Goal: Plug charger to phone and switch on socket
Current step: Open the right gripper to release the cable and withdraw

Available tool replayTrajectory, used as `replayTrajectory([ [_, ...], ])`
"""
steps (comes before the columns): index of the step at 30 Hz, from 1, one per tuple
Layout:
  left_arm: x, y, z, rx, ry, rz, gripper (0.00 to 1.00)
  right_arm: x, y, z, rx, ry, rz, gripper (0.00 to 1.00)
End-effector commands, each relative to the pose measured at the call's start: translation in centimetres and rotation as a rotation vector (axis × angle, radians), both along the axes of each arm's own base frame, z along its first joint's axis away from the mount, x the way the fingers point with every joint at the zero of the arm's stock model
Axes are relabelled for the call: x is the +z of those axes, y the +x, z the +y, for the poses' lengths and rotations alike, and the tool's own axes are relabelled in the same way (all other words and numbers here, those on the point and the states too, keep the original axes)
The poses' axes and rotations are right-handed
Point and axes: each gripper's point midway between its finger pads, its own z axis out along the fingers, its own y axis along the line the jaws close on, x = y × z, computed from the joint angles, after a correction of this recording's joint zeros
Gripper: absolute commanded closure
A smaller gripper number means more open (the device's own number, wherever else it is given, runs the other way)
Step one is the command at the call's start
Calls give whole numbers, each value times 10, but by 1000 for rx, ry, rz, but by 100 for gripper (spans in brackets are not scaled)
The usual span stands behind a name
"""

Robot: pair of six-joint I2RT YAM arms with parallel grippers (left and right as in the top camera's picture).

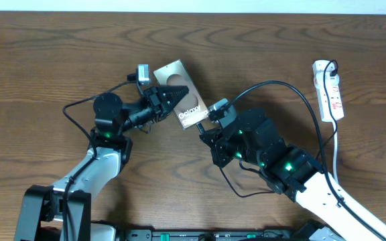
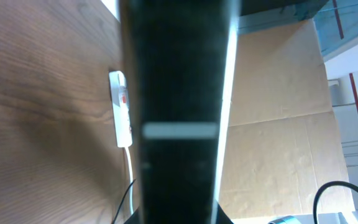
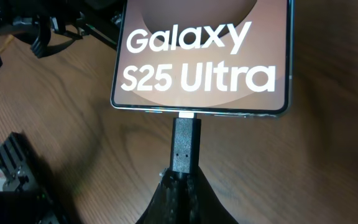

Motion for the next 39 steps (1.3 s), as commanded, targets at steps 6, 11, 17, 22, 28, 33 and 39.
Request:
replayTrajectory([
  [6,41,-48,-36,-252,0,-302,93,26,18,11,-13,63,-110,99],
  [11,37,-58,-39,-310,11,-313,93,32,20,13,1,70,-149,99],
  [17,32,-68,-41,-371,29,-337,93,40,22,14,9,71,-172,99],
  [22,26,-69,-41,-385,38,-317,93,53,23,15,11,83,-192,99],
  [28,27,-68,-41,-380,38,-318,93,49,20,12,12,63,-167,84],
  [33,29,-50,-38,-274,39,-319,93,43,2,-3,14,15,-111,53],
  [39,-27,-12,-25,-56,153,-59,93,79,-28,-47,-35,46,-159,26],
])
